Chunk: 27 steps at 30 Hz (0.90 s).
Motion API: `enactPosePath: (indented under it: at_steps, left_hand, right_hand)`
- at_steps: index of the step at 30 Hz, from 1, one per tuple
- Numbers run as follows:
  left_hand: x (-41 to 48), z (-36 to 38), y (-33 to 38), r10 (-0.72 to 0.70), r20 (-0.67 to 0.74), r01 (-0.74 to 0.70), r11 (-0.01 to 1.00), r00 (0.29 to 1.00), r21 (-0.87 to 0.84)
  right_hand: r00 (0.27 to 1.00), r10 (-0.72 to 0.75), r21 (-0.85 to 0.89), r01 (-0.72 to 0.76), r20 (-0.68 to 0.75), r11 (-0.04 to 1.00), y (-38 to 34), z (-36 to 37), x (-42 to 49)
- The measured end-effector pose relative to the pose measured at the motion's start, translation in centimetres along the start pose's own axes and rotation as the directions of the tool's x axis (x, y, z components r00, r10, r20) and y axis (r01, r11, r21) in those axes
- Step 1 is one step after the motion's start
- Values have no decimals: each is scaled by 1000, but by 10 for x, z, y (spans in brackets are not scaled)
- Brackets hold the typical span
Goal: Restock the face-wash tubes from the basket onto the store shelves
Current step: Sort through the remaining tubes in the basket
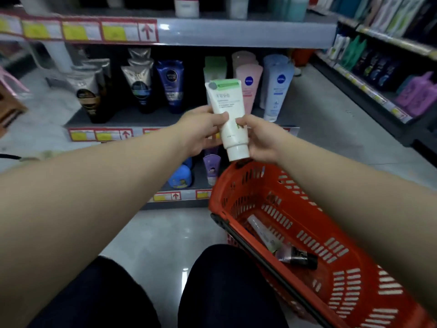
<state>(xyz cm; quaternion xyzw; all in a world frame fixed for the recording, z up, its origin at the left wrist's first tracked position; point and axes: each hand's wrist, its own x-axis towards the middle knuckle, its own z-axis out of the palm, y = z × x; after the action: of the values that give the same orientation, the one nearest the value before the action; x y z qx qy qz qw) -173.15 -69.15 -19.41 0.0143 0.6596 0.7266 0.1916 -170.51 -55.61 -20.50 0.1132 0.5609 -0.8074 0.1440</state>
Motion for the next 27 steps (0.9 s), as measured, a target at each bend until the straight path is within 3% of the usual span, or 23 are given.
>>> enactPosePath:
  at_steps: [9,17,23,27]
  left_hand:
    - [-19,-57,74,177,-7,-177,984,984,38]
    - [-16,-98,142,320,-49,-319,948,946,24]
    - [8,-131,193,439,-236,-448,894,867,17]
    - [27,-155,215,561,-313,-511,828,767,230]
  right_hand:
    - [980,-200,-229,200,26,953,-51,72,10]
    - [943,-324,-217,331,72,918,-106,130,27]
    - [882,-460,-243,471,105,848,-149,178,57]
    - [869,-489,-272,489,75,829,-168,208,96]
